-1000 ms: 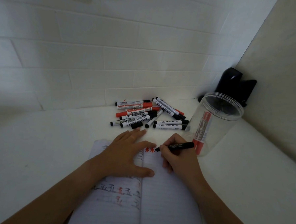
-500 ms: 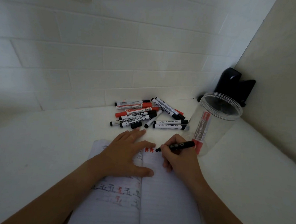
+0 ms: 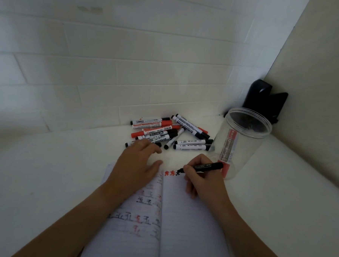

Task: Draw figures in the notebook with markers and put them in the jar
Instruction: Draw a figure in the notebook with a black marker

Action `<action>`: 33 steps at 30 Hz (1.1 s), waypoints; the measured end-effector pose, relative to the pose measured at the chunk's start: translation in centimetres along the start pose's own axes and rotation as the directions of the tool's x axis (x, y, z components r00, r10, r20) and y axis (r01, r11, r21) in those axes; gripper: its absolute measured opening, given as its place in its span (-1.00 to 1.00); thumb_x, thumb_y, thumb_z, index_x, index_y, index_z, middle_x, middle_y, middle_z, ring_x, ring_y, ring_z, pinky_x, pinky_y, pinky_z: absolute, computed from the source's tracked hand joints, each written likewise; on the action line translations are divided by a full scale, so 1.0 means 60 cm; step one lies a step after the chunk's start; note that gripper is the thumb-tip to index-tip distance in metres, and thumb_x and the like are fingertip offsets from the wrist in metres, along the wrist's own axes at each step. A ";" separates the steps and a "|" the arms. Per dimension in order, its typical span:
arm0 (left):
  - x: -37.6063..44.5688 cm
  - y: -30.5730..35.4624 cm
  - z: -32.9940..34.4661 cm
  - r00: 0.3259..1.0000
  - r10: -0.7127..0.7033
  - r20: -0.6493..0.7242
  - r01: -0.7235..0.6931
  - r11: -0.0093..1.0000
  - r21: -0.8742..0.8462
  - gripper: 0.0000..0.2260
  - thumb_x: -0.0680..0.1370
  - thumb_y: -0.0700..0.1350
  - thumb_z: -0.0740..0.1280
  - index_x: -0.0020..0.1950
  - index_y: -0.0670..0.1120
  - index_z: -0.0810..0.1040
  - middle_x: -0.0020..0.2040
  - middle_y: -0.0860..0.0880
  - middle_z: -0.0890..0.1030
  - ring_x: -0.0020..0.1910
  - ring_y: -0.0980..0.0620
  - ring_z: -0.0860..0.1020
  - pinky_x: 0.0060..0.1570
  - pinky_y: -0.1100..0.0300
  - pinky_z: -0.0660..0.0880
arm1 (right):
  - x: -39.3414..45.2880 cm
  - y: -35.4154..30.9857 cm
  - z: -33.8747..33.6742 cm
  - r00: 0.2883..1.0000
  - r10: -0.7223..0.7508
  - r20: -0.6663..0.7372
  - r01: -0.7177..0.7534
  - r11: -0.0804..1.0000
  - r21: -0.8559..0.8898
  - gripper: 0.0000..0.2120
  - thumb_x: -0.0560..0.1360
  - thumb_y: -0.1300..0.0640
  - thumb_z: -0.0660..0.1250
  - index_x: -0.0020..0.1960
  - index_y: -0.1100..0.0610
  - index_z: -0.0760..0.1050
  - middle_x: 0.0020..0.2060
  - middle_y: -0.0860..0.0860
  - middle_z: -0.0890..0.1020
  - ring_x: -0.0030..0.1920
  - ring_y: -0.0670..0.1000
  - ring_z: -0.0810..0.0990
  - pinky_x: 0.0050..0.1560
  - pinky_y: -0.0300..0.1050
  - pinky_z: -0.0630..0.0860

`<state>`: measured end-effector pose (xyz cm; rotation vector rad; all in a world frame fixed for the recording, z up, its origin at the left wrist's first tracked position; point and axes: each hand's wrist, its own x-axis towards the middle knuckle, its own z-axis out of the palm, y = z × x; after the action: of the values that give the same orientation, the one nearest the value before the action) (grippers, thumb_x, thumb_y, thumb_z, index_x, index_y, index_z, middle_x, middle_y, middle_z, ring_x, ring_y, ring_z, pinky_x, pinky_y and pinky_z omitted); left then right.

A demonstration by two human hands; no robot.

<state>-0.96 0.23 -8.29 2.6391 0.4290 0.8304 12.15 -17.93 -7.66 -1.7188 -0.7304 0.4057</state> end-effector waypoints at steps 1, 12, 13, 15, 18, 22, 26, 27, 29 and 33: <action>0.002 -0.005 0.003 1.000 -0.008 -0.019 0.009 0.999 0.037 -0.67 0.54 0.08 0.32 0.27 0.01 0.56 0.18 0.07 0.54 0.16 0.09 0.48 0.15 0.04 0.50 | 0.000 0.000 0.001 1.000 -0.004 0.004 0.004 1.000 0.002 -0.88 0.59 0.23 0.39 -0.11 0.19 0.50 -0.39 0.17 0.63 -0.52 0.12 0.57 -0.53 -0.14 0.46; -0.007 -0.001 0.008 1.000 0.008 0.025 -0.011 0.991 0.135 -0.52 0.44 -0.39 0.34 0.35 -0.14 0.57 0.22 -0.12 0.59 0.21 -0.12 0.53 0.19 -0.09 0.52 | -0.006 -0.008 0.002 1.000 0.004 -0.023 -0.002 0.997 0.083 -0.83 0.66 0.13 0.31 -0.06 0.21 0.49 -0.34 0.09 0.64 -0.53 0.11 0.53 -0.56 -0.13 0.42; -0.007 0.002 0.006 1.000 -0.001 0.010 0.000 0.991 0.133 -0.50 0.40 -0.44 0.35 0.32 -0.14 0.59 0.19 -0.12 0.60 0.18 -0.12 0.54 0.16 -0.07 0.53 | -0.007 -0.008 0.002 1.000 0.010 -0.028 -0.007 0.996 0.086 -0.84 0.66 0.16 0.29 -0.06 0.21 0.48 -0.38 0.08 0.60 -0.53 0.09 0.51 -0.56 -0.14 0.40; -0.006 0.003 0.005 1.000 -0.022 -0.008 0.023 0.988 0.154 -0.52 0.42 -0.42 0.35 0.31 -0.12 0.60 0.19 -0.10 0.60 0.18 -0.11 0.53 0.16 -0.06 0.53 | -0.006 -0.007 0.000 0.999 0.012 -0.053 -0.010 0.999 0.040 -0.87 0.64 0.18 0.31 -0.07 0.20 0.48 -0.46 0.04 0.52 -0.53 0.01 0.46 -0.53 -0.18 0.36; -0.007 -0.004 0.007 0.999 -0.037 -0.015 0.040 0.980 0.196 -0.64 0.53 -0.24 0.27 0.33 -0.11 0.57 0.24 -0.07 0.56 0.22 -0.07 0.48 0.19 -0.03 0.50 | -0.003 -0.004 -0.004 0.996 -0.004 -0.084 0.004 1.000 0.002 -0.88 0.60 0.19 0.36 -0.10 0.15 0.48 -0.44 -0.06 0.51 -0.47 -0.04 0.46 -0.46 -0.25 0.38; -0.009 -0.010 0.013 0.998 -0.066 -0.005 0.066 0.979 0.194 -0.72 0.58 -0.13 0.18 0.19 -0.09 0.61 0.13 -0.02 0.58 0.13 -0.03 0.46 0.12 0.01 0.50 | -0.003 -0.004 -0.006 0.997 -0.013 -0.078 0.015 1.000 0.026 -0.86 0.58 0.19 0.40 -0.12 0.12 0.48 -0.40 -0.05 0.54 -0.43 -0.04 0.48 -0.44 -0.26 0.39; -0.009 -0.008 0.010 0.995 -0.098 -0.024 0.100 0.988 0.113 -0.86 0.58 -0.19 0.34 0.12 -0.06 0.59 0.03 0.01 0.58 0.02 0.02 0.47 0.05 0.09 0.46 | -0.009 -0.010 -0.009 0.998 -0.058 -0.024 0.059 0.997 0.054 -0.90 0.58 0.18 0.42 -0.08 0.11 0.51 -0.39 0.00 0.57 -0.46 0.00 0.49 -0.47 -0.20 0.41; -0.009 -0.007 0.009 0.994 -0.099 -0.042 0.102 0.991 0.082 -0.84 0.57 -0.22 0.36 0.12 -0.06 0.58 0.01 0.04 0.57 0.00 0.03 0.46 0.03 0.11 0.45 | -0.011 -0.012 -0.009 0.997 -0.073 -0.006 0.074 0.994 0.077 -0.92 0.59 0.16 0.41 -0.06 0.09 0.53 -0.37 0.06 0.60 -0.47 0.04 0.51 -0.49 -0.16 0.43; -0.010 -0.002 0.005 0.991 -0.112 -0.075 0.113 0.994 0.011 -0.79 0.55 -0.29 0.36 0.14 -0.05 0.56 -0.02 0.09 0.52 -0.03 0.09 0.44 0.00 0.18 0.39 | -0.015 -0.015 -0.010 0.994 -0.111 0.018 0.108 0.986 0.127 -0.96 0.63 0.14 0.36 0.00 0.10 0.56 -0.24 0.10 0.66 -0.46 0.10 0.55 -0.50 -0.14 0.45; -0.013 0.000 0.000 0.998 -0.048 -0.047 0.047 0.998 -0.034 -0.76 0.56 -0.29 0.35 0.16 -0.02 0.55 0.01 0.15 0.48 -0.01 0.15 0.44 0.00 0.26 0.35 | -0.018 -0.015 -0.013 0.987 -0.157 0.040 0.149 0.976 0.158 -0.90 0.67 0.18 0.29 0.07 0.13 0.59 -0.11 0.10 0.69 -0.45 0.11 0.57 -0.48 -0.15 0.46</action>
<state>-1.59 -0.05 -8.68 2.5727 0.4841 0.8802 11.55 -19.08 -6.69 -1.4999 -0.8418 0.3907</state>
